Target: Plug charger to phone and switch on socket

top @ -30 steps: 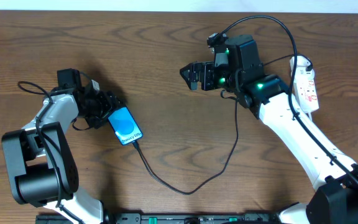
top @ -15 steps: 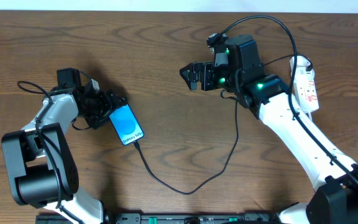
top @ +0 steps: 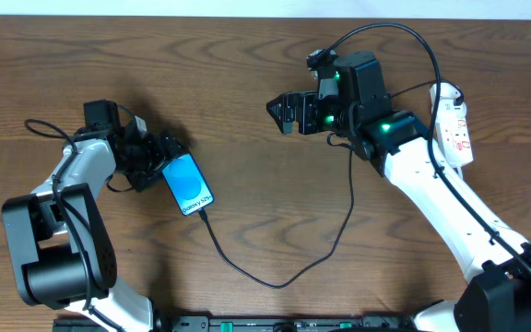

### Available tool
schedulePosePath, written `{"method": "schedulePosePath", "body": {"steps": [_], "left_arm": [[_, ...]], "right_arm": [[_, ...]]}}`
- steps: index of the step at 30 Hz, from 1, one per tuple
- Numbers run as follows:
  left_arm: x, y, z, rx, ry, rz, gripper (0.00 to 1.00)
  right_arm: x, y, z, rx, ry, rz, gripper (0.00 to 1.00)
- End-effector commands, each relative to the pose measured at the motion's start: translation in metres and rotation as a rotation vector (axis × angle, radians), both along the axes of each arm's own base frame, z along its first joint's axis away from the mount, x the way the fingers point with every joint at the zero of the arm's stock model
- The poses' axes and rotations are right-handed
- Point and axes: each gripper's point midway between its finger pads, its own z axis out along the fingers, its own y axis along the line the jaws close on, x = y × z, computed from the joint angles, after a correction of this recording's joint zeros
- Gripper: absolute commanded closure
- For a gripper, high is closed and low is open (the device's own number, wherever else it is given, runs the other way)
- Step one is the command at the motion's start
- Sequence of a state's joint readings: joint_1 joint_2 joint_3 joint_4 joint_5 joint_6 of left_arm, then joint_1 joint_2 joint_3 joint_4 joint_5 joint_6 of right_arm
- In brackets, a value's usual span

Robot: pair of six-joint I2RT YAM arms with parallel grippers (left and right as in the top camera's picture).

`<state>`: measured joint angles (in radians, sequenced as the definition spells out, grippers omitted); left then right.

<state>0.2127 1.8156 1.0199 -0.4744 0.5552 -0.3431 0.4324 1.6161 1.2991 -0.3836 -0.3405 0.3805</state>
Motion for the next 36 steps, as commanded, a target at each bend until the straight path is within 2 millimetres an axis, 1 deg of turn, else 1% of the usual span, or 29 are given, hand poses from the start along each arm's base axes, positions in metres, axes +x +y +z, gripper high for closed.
{"method": "schedulePosePath", "body": {"steps": [1, 4, 6, 9, 10, 11, 14, 17, 20, 21, 23, 24, 25, 27, 30, 36], "left_arm": [[-0.032, 0.017, -0.037, 0.107, 0.148, 0.032, 0.05], [-0.025, 0.020, -0.022, 0.127, 0.097, 0.036, 0.05], [-0.020, 0.023, -0.005, 0.151, 0.038, 0.028, 0.05], [-0.010, 0.025, 0.031, 0.187, -0.089, -0.005, 0.05], [-0.007, 0.024, 0.050, 0.206, -0.160, -0.040, 0.05], [-0.005, 0.023, 0.059, 0.215, -0.196, -0.059, 0.05], [-0.003, 0.013, 0.096, 0.245, -0.347, -0.162, 0.05], [-0.004, 0.000, 0.129, 0.287, -0.473, -0.243, 0.05], [-0.008, -0.014, 0.154, 0.317, -0.566, -0.303, 0.05], [-0.010, -0.022, 0.165, 0.335, -0.612, -0.346, 0.04], [-0.012, -0.031, 0.175, 0.363, -0.662, -0.405, 0.04], [-0.013, -0.035, 0.181, 0.387, -0.691, -0.442, 0.00], [-0.013, -0.036, 0.184, 0.408, -0.703, -0.456, 0.01], [-0.012, -0.032, 0.186, 0.458, -0.699, -0.446, 0.02], [-0.009, -0.025, 0.185, 0.521, -0.683, -0.427, 0.02], [-0.009, -0.025, 0.185, 0.523, -0.681, -0.426, 0.02]], "right_arm": [[-0.002, 0.004, 0.008, 0.001, -0.025, 0.024, 0.01], [-0.002, 0.004, 0.008, 0.000, -0.026, 0.024, 0.01], [-0.002, 0.004, 0.008, 0.001, -0.025, 0.023, 0.01], [-0.002, 0.004, 0.008, 0.001, -0.026, 0.024, 0.01], [-0.002, 0.004, 0.008, 0.001, -0.026, 0.024, 0.01], [-0.002, 0.004, 0.008, 0.001, -0.026, 0.024, 0.01], [-0.003, 0.004, 0.007, -0.001, -0.020, 0.024, 0.01], [-0.003, 0.003, 0.007, -0.003, -0.018, 0.024, 0.01], [-0.005, 0.003, 0.004, -0.008, -0.006, 0.023, 0.01], [-0.006, 0.002, 0.004, -0.010, -0.002, 0.024, 0.01], [-0.006, 0.002, 0.003, -0.012, 0.003, 0.024, 0.01], [-0.007, 0.002, 0.002, -0.014, 0.008, 0.024, 0.01], [-0.007, 0.002, 0.001, -0.015, 0.010, 0.024, 0.01], [-0.008, 0.001, 0.000, -0.017, 0.014, 0.024, 0.01], [-0.010, 0.000, -0.002, -0.023, 0.028, 0.024, 0.01], [-0.013, -0.001, -0.006, -0.027, 0.052, 0.017, 0.01]]}}
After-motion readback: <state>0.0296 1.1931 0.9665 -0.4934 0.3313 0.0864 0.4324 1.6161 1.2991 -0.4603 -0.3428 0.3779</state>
